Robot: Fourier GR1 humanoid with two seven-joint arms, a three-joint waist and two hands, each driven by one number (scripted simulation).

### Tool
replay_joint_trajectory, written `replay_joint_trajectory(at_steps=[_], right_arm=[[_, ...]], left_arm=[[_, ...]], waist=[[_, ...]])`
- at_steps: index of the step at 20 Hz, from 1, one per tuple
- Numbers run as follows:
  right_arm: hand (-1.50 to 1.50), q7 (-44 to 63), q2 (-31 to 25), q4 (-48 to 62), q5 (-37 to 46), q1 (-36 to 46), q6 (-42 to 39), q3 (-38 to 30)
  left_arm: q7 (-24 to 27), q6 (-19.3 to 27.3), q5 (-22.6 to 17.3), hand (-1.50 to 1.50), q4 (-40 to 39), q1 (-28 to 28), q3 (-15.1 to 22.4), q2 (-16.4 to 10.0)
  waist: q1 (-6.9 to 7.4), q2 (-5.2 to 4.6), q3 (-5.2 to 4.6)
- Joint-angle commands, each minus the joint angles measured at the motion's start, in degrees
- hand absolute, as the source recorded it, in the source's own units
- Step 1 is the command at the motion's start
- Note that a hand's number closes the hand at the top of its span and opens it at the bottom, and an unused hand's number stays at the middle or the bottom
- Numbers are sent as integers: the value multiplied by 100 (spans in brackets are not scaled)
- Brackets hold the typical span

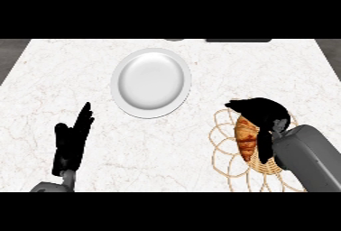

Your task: Pick the croissant from the placemat and place it in the plate

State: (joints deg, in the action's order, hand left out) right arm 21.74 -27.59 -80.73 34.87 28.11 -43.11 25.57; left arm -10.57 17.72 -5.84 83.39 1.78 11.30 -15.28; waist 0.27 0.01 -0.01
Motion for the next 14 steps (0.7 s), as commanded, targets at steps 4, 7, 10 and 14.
replay_joint_trajectory(at_steps=[4, 7, 10, 14], right_arm=[[-150, 5, 548, 355, 582, 32, -218, -203], [-150, -663, 333, 481, 870, -154, -107, -430], [-150, -558, 577, 370, 1039, -459, 7, -294], [-150, -915, 585, 804, 1513, -499, 407, -204]], left_arm=[[214, -467, 15, 0, -289, -41, -380, -2], [-87, -442, 144, 0, 144, -129, -423, 93], [252, -333, 341, 0, -56, -220, -366, 300], [164, -367, 492, 0, -225, -128, -302, 459]], waist=[[-1, -3, 0], [-1, -1, 1], [-9, -1, 1], [-6, -6, 1]])
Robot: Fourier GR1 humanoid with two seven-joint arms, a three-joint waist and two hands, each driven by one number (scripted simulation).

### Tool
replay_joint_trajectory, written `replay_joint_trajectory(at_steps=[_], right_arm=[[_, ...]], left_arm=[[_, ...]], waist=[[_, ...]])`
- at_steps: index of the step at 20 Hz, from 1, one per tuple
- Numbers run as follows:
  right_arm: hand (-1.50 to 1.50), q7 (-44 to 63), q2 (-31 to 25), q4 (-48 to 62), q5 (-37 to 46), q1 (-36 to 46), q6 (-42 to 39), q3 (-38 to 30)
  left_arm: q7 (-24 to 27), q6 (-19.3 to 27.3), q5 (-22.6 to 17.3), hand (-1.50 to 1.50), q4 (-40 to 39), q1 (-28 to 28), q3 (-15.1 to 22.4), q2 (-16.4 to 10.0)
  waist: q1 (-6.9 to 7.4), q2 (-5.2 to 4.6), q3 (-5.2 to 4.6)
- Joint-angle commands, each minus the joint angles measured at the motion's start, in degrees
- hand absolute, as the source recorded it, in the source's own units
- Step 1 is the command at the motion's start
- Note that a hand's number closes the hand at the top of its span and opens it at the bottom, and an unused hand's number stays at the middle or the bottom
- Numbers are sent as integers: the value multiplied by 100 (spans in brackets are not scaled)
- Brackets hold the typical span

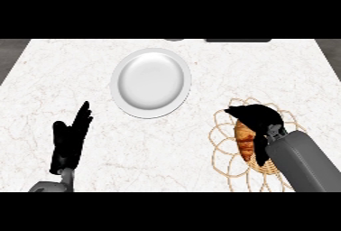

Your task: Pick the croissant from the placemat and place it in the plate

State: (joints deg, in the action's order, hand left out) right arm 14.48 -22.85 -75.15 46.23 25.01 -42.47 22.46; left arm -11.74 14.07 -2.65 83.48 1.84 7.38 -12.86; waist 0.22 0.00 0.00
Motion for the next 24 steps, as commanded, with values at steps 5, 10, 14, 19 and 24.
replay_joint_trajectory(at_steps=[5, 10, 14, 19, 24], right_arm=[[150, -933, -11, 410, 594, 182, 153, 60], [150, -1428, 47, 803, 1070, 293, 604, -136], [150, -1426, -12, 556, 1423, 139, 1061, -169], [150, -111, 1049, 419, 1626, 781, 1820, -489], [150, 1816, 2244, 445, 1466, 1312, 2853, -715]], left_arm=[[-168, -222, 18, 0, 313, -193, -238, 4], [-16, -363, 178, 0, 244, -200, -229, 158], [-491, -79, 474, 0, 635, -208, -63, 302], [-68, -186, 343, 0, -107, 215, -237, 362], [-150, -431, 345, 0, 98, 240, 8, 316]], waist=[[21, 0, 1], [12, -2, 0], [7, 4, 1], [37, -19, -2], [629, -107, 19]])
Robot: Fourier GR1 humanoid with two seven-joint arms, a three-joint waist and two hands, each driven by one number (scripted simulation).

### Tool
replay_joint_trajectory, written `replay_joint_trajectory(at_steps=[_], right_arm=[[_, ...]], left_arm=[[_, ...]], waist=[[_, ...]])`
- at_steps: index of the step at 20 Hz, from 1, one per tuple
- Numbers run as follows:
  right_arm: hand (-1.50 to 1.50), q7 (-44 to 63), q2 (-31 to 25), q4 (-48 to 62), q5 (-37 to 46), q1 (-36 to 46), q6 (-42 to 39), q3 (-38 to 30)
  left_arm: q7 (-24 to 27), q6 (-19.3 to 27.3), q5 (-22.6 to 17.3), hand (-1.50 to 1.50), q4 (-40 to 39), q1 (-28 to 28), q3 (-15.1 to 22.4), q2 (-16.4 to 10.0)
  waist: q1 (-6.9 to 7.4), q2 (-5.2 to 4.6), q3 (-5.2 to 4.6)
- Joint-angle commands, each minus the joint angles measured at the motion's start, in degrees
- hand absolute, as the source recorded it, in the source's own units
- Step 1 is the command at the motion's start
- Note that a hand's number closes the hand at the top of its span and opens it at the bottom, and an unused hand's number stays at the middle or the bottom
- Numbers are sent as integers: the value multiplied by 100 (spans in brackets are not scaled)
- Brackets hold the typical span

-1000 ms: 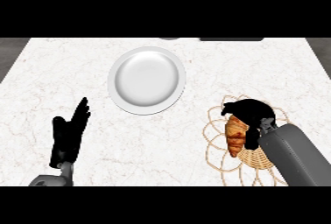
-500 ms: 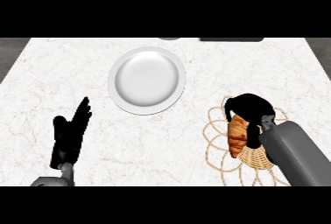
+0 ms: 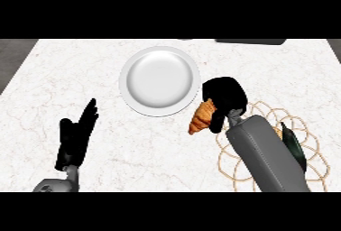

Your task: Pick the croissant from the placemat and place it in the plate

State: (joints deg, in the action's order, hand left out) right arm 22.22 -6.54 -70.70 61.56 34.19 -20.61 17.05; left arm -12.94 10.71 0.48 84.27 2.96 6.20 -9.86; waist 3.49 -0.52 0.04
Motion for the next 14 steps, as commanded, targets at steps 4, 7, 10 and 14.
replay_joint_trajectory(at_steps=[4, 7, 10, 14], right_arm=[[150, 2173, 639, 72, -65, 1093, 1528, 79], [150, 2927, 647, 100, 189, 1741, 2234, 136], [150, 3853, 651, 404, 648, 2256, 2785, 367], [150, 4919, 653, 1025, 765, 2824, 3164, 596]], left_arm=[[-21, -141, 91, 0, -49, 324, 252, 88], [-79, -181, 100, 0, -75, 446, 323, 134], [-28, -87, 232, 0, -191, 437, 417, 216], [-159, -122, 238, 0, -162, 624, 426, 211]], waist=[[589, -75, -8], [681, -67, -19], [642, -76, -33], [669, -102, -30]])
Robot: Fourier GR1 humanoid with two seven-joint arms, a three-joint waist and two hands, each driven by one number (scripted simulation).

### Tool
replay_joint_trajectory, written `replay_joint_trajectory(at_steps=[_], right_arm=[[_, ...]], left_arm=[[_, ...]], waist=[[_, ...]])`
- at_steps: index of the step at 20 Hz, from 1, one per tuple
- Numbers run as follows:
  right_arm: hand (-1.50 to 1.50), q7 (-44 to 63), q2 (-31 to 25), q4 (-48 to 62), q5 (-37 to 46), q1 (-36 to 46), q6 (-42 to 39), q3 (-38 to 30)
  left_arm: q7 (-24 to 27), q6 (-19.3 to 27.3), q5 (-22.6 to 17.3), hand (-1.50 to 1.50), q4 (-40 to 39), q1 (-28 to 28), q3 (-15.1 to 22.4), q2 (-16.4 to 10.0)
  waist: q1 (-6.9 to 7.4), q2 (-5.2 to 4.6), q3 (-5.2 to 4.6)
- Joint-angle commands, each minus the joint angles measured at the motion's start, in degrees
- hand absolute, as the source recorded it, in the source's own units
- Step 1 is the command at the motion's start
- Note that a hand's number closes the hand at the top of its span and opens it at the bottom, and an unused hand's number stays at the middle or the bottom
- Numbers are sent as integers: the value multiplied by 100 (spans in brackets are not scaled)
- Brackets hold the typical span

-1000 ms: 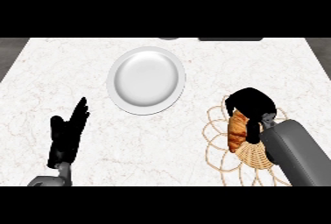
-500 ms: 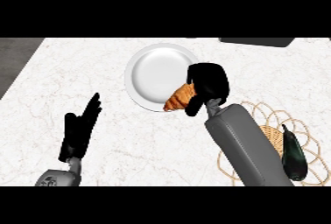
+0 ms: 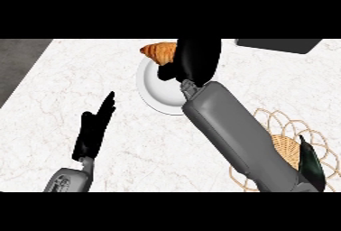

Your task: Pick the croissant from the placemat and place it in the plate

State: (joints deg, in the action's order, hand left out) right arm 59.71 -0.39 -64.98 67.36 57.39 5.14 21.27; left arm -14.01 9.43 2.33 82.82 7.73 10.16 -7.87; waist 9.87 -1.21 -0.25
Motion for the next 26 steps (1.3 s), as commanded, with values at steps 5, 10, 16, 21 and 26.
replay_joint_trajectory(at_steps=[5, 10, 16, 21, 26], right_arm=[[150, 1684, 37, 1104, 140, 785, 969, 236], [150, 1744, 36, 1651, -135, 1064, 1284, 73], [150, 1591, 36, 2469, -439, 1120, 1645, 20], [150, 1268, 36, 2884, -1275, 965, 1680, -63], [150, 379, 37, 3208, -2335, 550, 1989, -328]], left_arm=[[-10, -13, -30, 0, -135, 161, -141, -54], [-104, 114, 8, 0, -174, 296, -149, 63], [-123, 155, 84, 0, -130, 249, -130, 49], [-45, 66, -30, 0, -167, 267, -328, -80], [244, 10, -32, 0, -252, 18, -274, -35]], waist=[[-46, -45, 1], [-174, -39, 9], [-208, -46, 14], [-229, -40, 16], [-221, -79, 22]])
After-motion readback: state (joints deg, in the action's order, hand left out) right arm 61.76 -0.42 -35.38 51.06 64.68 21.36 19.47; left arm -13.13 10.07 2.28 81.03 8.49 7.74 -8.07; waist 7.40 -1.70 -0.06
